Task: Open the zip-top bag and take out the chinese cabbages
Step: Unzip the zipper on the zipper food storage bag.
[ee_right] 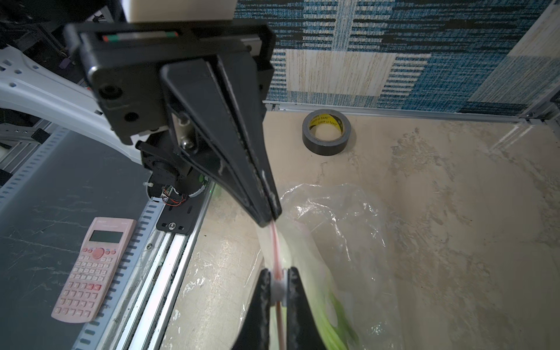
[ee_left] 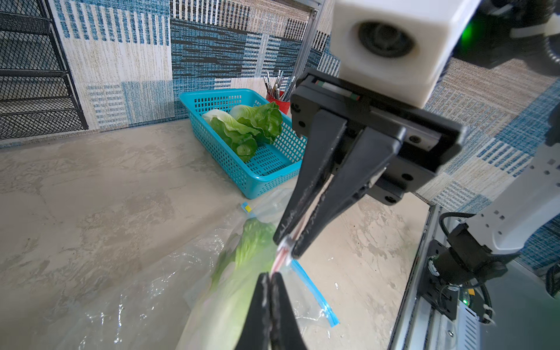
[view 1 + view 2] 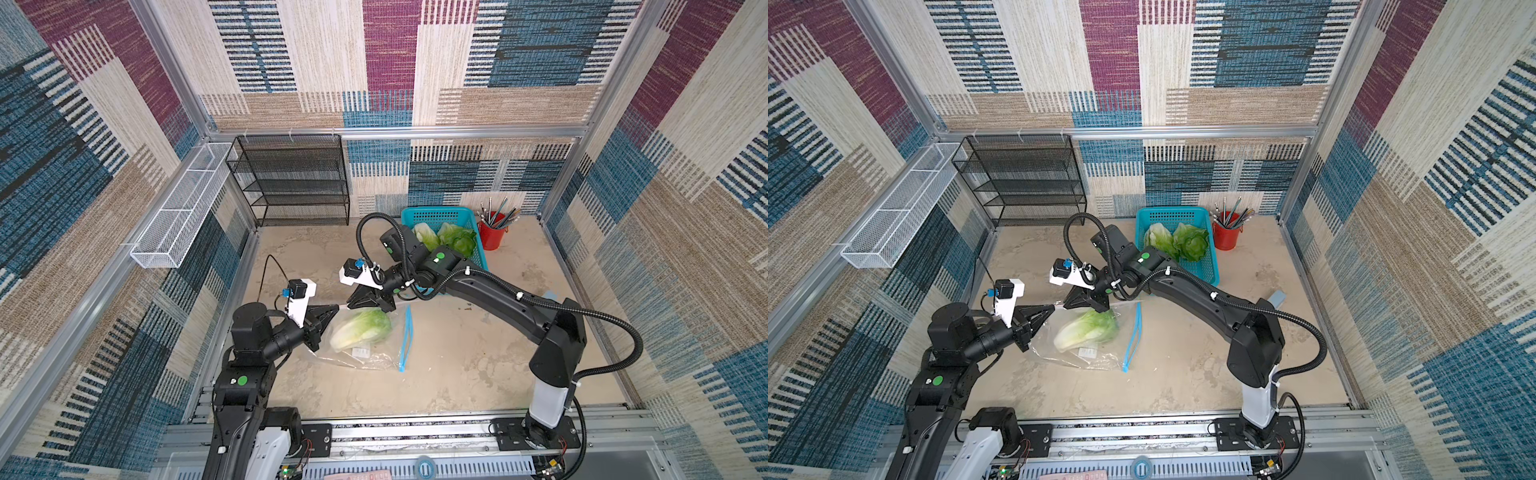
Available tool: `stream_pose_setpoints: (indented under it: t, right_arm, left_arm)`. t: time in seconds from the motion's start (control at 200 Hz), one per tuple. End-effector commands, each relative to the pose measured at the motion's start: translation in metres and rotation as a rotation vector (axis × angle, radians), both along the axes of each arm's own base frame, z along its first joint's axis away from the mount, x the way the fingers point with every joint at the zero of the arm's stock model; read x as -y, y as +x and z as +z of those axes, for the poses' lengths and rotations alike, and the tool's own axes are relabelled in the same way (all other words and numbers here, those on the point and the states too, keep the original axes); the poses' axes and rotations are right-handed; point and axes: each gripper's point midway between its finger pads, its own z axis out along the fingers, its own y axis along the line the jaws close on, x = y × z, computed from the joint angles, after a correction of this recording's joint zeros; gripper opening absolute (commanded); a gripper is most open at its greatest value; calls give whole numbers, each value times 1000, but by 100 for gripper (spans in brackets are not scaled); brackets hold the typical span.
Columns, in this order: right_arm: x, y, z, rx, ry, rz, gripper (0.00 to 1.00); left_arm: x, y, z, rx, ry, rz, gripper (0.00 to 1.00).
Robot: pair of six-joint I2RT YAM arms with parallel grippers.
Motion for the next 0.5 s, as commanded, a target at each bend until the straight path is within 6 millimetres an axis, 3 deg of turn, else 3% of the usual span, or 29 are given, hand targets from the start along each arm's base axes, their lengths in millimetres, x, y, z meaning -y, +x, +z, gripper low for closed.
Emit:
stream_pose_setpoints:
  t: [0.0,0.496]
  right_arm:
    - [3,6,5,19,12,-33,0]
    - [20,18,-5,51,-1,-129,0]
  left_arm:
    - [-5,5,1,15,13,42,0]
    - [-13,8,-2,12,35,97,0]
